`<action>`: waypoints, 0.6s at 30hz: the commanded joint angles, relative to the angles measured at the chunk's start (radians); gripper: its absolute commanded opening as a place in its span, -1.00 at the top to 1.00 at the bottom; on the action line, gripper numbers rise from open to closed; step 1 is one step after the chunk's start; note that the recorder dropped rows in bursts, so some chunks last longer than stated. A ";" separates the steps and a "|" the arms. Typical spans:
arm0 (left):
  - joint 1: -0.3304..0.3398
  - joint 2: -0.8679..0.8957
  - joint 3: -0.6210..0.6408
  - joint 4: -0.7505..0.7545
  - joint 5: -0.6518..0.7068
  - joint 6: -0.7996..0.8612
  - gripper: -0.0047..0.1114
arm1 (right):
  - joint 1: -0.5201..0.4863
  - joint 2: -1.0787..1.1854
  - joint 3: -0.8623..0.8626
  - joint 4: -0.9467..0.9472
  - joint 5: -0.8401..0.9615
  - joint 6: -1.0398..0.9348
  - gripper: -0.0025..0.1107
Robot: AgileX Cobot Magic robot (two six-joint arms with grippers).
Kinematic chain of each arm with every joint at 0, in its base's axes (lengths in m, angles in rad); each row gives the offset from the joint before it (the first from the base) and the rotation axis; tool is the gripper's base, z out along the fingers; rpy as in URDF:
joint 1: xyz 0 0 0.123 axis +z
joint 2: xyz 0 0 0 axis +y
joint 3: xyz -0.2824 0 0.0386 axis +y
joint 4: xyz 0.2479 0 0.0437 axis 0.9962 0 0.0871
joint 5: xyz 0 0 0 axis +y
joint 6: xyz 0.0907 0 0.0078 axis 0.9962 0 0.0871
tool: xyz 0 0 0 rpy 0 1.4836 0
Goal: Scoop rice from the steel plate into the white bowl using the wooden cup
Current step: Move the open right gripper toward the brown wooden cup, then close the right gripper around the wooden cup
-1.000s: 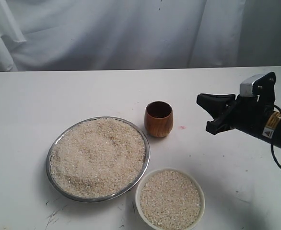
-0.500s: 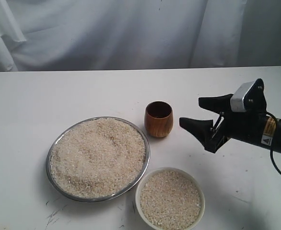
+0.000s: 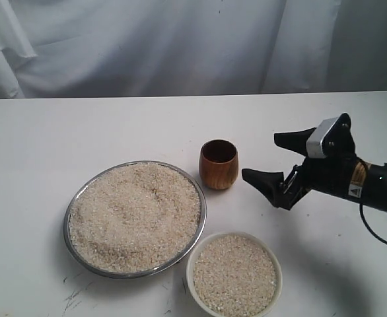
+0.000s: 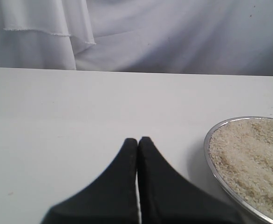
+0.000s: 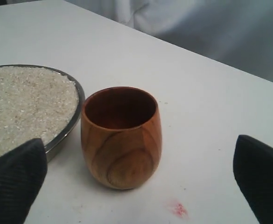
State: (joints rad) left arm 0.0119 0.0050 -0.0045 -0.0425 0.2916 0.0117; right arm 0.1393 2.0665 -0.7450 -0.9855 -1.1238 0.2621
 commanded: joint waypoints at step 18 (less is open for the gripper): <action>-0.002 -0.005 0.005 -0.001 -0.006 -0.003 0.92 | 0.079 0.289 -0.371 -0.202 -0.039 0.174 -0.91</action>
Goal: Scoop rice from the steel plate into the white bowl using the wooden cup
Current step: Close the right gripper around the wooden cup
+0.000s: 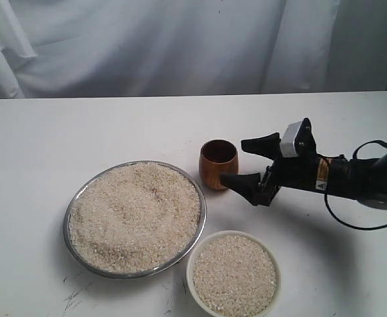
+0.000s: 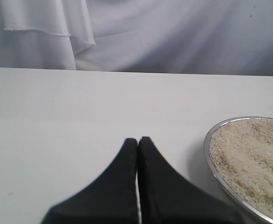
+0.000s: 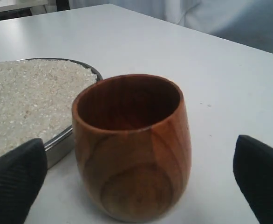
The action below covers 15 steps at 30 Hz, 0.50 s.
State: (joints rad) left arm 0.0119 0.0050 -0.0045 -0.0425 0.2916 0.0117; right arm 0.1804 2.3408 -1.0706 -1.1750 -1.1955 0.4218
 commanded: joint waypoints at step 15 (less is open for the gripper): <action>-0.002 -0.005 0.005 -0.001 -0.006 -0.003 0.92 | 0.100 0.071 -0.114 0.064 0.108 0.063 -0.91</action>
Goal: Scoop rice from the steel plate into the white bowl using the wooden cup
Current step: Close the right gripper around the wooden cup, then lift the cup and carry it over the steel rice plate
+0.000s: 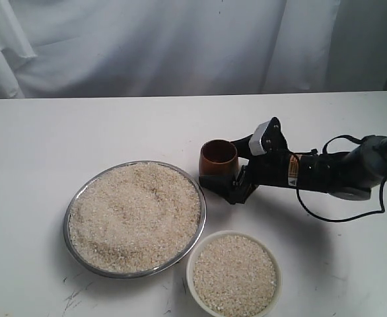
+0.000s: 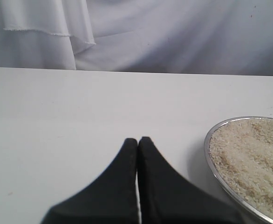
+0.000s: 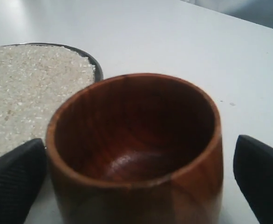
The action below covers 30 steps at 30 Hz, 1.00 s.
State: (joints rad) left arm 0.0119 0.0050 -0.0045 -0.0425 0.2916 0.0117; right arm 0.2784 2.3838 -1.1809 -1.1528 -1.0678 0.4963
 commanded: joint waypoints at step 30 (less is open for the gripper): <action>-0.002 -0.005 0.005 -0.001 -0.006 -0.003 0.92 | -0.001 0.070 -0.003 0.084 -0.132 -0.013 0.34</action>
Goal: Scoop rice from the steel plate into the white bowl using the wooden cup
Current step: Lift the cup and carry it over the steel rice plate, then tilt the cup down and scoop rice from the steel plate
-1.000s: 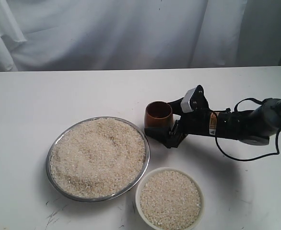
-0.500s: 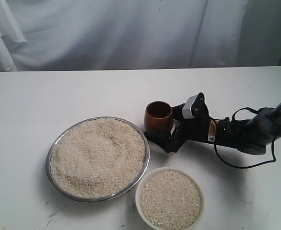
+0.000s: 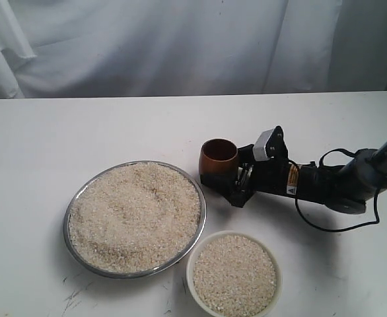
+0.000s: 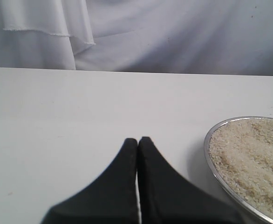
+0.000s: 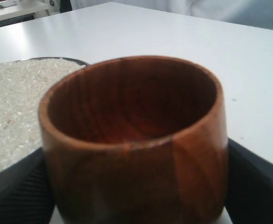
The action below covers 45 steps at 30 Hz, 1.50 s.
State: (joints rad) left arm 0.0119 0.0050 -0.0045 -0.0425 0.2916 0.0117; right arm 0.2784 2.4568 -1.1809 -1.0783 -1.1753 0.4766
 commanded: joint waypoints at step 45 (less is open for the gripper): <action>-0.002 -0.005 0.005 -0.001 -0.006 -0.003 0.92 | 0.622 -0.474 -0.040 -0.666 1.440 -0.516 0.96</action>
State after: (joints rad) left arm 0.0119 0.0050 -0.0045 -0.0425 0.2916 0.0117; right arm 0.8851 1.9637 -1.2158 -1.7432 0.2548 0.0421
